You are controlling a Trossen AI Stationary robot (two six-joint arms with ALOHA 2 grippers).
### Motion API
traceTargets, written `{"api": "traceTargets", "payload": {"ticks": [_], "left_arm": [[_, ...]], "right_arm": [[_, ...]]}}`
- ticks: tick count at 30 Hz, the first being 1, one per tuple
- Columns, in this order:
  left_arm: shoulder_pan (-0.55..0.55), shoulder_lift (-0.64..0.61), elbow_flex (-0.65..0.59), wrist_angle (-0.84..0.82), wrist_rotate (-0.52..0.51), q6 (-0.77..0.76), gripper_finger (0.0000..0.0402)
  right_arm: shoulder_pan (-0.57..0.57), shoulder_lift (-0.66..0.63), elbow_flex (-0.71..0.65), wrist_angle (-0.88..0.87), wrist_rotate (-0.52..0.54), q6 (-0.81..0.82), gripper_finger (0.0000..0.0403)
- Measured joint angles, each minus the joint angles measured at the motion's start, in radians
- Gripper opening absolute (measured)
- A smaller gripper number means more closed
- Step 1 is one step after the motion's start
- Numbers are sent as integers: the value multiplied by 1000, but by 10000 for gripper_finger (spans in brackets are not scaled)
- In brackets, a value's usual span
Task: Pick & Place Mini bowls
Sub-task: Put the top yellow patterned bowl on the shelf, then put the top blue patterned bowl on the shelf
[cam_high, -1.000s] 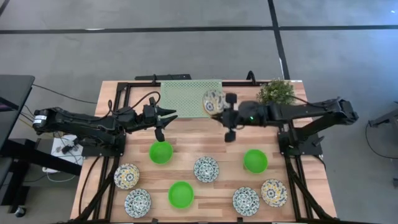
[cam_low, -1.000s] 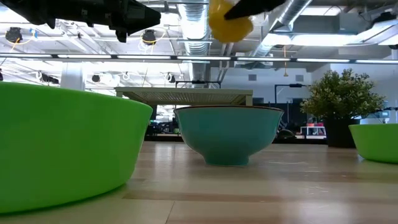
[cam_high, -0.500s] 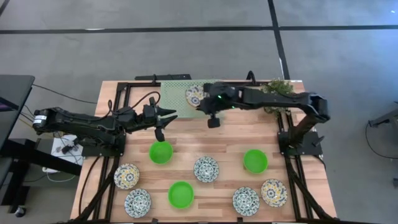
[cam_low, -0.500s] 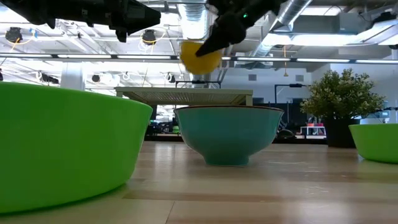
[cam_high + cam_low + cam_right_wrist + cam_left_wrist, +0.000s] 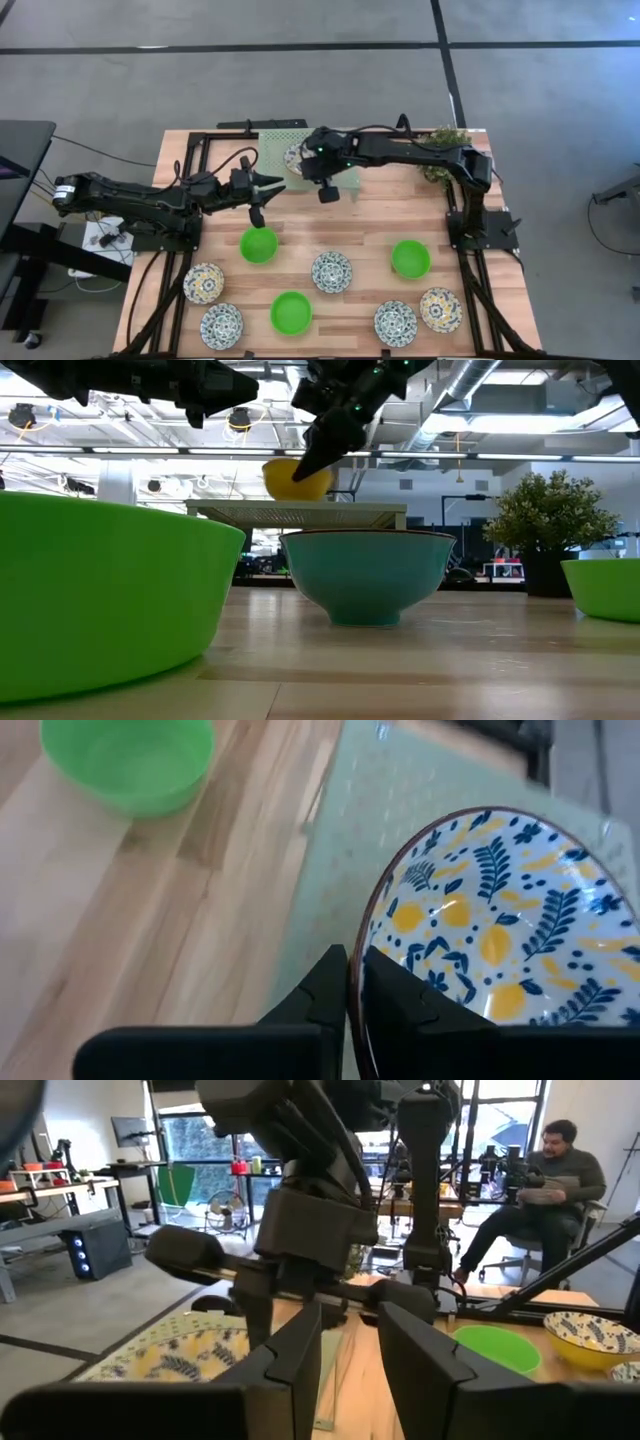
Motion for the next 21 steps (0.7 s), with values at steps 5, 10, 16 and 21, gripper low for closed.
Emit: {"api": "traceTargets", "payload": {"ticks": [5,10,16,21], "left_arm": [[-7,12,-1,-1,0,0,104],[-12,20,-4,-3,1,0,104],[-13,21,-4,1,1,0,104],[-14,21,-4,0,0,0,104]], "right_arm": [[-12,12,11,-4,14,-1,18],[-23,22,12,1,24,-27,34],[-14,18,10,-18,32,-68,90],[19,17,51,-91,105,-69,130]]}}
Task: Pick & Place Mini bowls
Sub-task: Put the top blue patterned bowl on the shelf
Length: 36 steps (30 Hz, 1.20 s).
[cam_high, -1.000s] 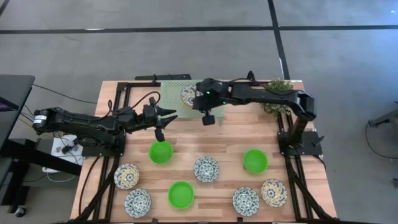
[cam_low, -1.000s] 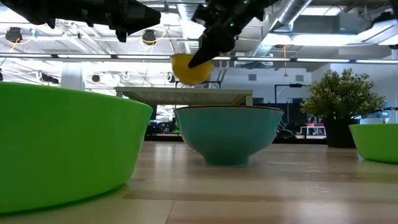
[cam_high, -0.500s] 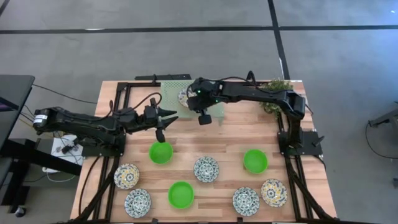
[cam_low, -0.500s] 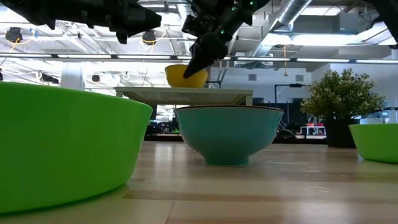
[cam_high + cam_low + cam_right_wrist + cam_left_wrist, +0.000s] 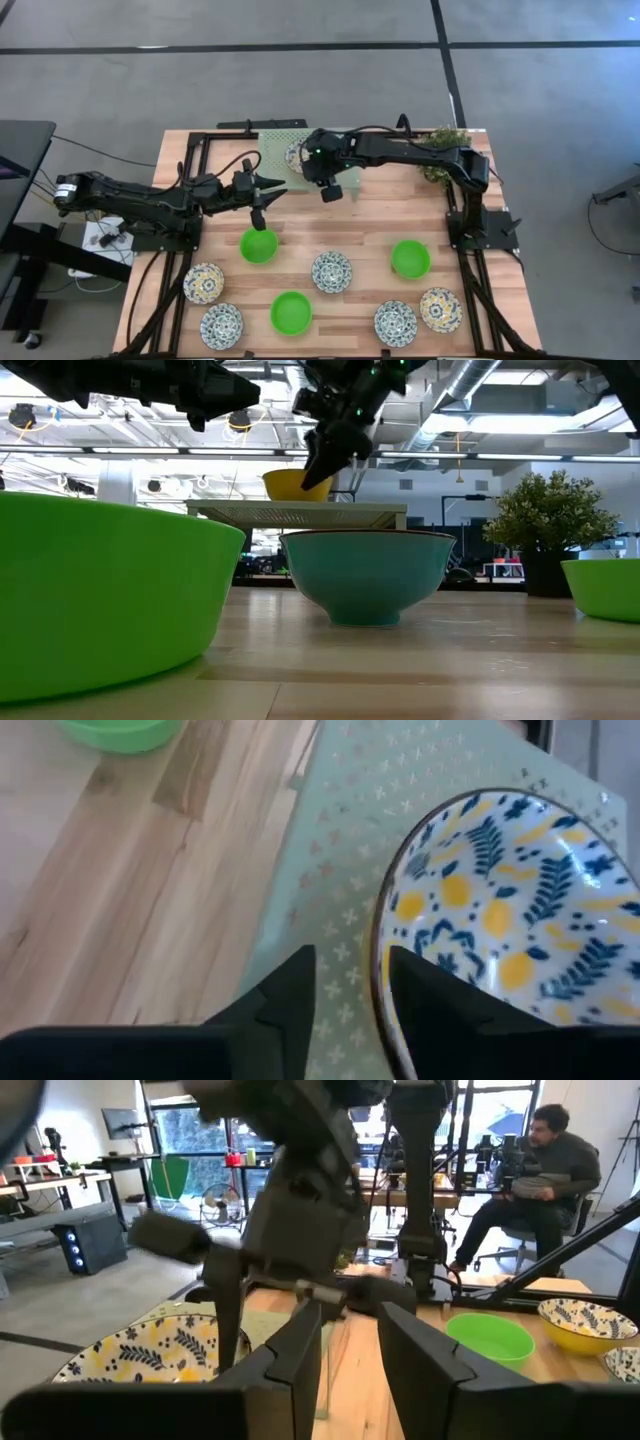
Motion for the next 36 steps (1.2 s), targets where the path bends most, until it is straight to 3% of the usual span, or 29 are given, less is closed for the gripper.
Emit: {"api": "traceTargets", "payload": {"ticks": [12,17,21,23,26,28,30,36], "left_arm": [[0,0,0,0,0,0,104],[0,0,0,0,0,-15,104],[0,0,0,0,0,-34,104],[0,0,-1,0,0,-34,104],[0,0,-1,0,0,-36,104],[-1,1,-1,1,4,-52,104],[-1,2,-2,-3,16,-53,104],[-1,4,-2,0,67,-53,104]], "right_arm": [[184,-1,309,-444,357,4,174],[286,-1,485,-740,406,74,168],[342,-4,591,-864,433,247,155],[349,-37,589,-861,370,331,149],[341,-78,582,-857,61,375,138],[346,-109,534,-850,-89,391,131],[360,-142,474,-846,-118,408,125],[392,-250,180,-762,-39,550,119]]}}
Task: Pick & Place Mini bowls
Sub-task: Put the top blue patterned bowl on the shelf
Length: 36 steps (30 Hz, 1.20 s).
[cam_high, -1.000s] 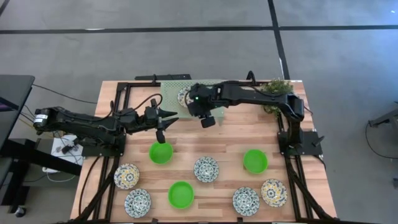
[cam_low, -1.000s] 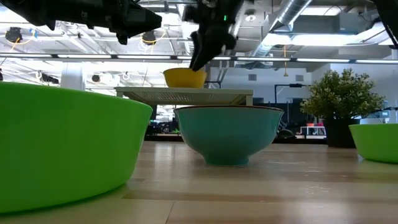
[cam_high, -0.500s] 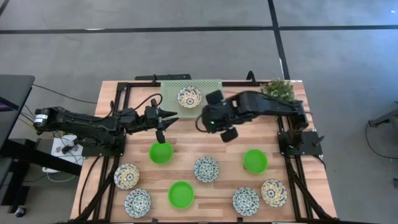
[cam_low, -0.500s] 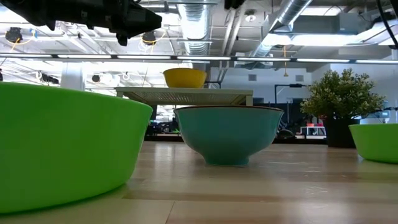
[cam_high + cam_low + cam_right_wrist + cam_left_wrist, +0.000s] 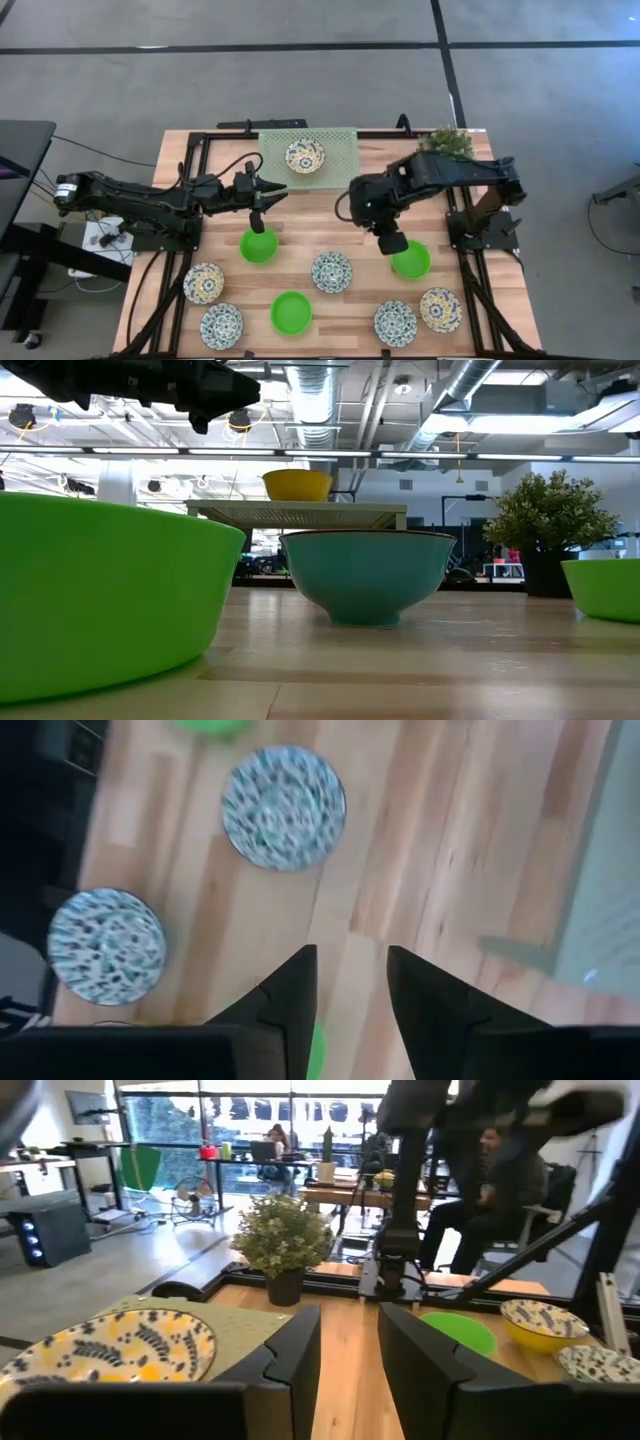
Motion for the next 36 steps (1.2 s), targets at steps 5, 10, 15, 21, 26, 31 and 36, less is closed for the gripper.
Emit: {"api": "traceTargets", "payload": {"ticks": [5,10,15,21,26,31,36], "left_arm": [[-5,0,0,0,6,0,104],[-5,0,0,0,6,0,104],[-5,0,0,0,6,0,104],[-5,0,0,0,5,0,104],[-5,0,0,0,4,0,104],[-5,0,0,0,4,0,104],[-5,0,0,1,4,0,104]], "right_arm": [[20,-102,-299,186,1,65,119],[41,-173,-521,334,1,97,119],[55,-221,-657,425,0,109,119],[62,-319,-794,491,31,122,119],[57,-449,-944,648,93,146,119],[48,-522,-1122,1052,101,241,119],[48,-470,-1213,1347,89,278,119]]}}
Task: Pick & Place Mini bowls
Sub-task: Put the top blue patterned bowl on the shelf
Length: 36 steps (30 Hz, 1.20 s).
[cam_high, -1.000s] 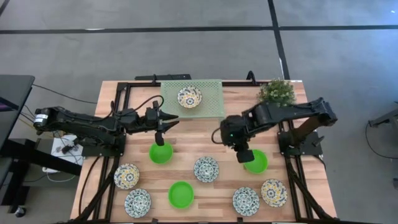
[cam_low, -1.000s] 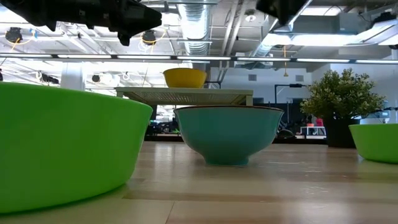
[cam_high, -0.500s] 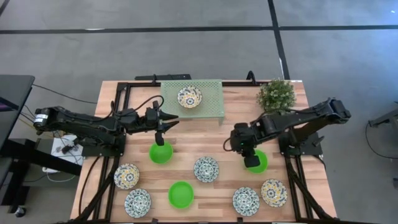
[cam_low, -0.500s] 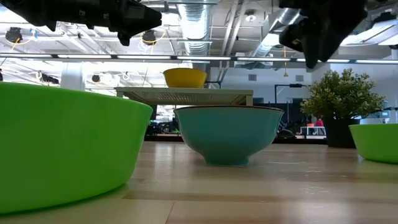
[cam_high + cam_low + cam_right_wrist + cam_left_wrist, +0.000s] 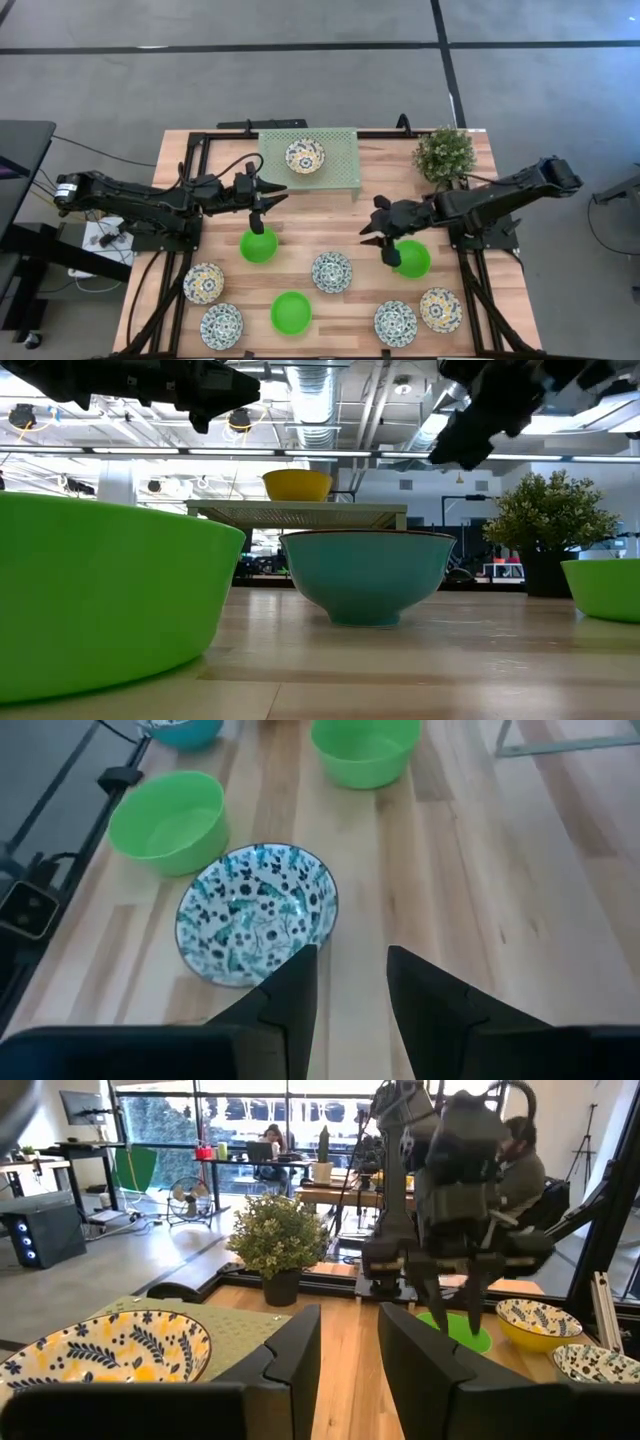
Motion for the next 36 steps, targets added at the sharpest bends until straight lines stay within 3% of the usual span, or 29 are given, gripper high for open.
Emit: {"api": "traceTargets", "payload": {"ticks": [8,12,19,36], "left_arm": [[0,0,1,6,0,0,104],[0,0,1,7,0,0,104],[0,0,1,7,0,0,104],[0,0,1,7,0,0,104]], "right_arm": [[7,241,55,68,-4,32,119],[7,315,124,73,-89,34,119],[12,381,197,76,-108,37,119],[-34,496,196,54,-73,63,119]]}}
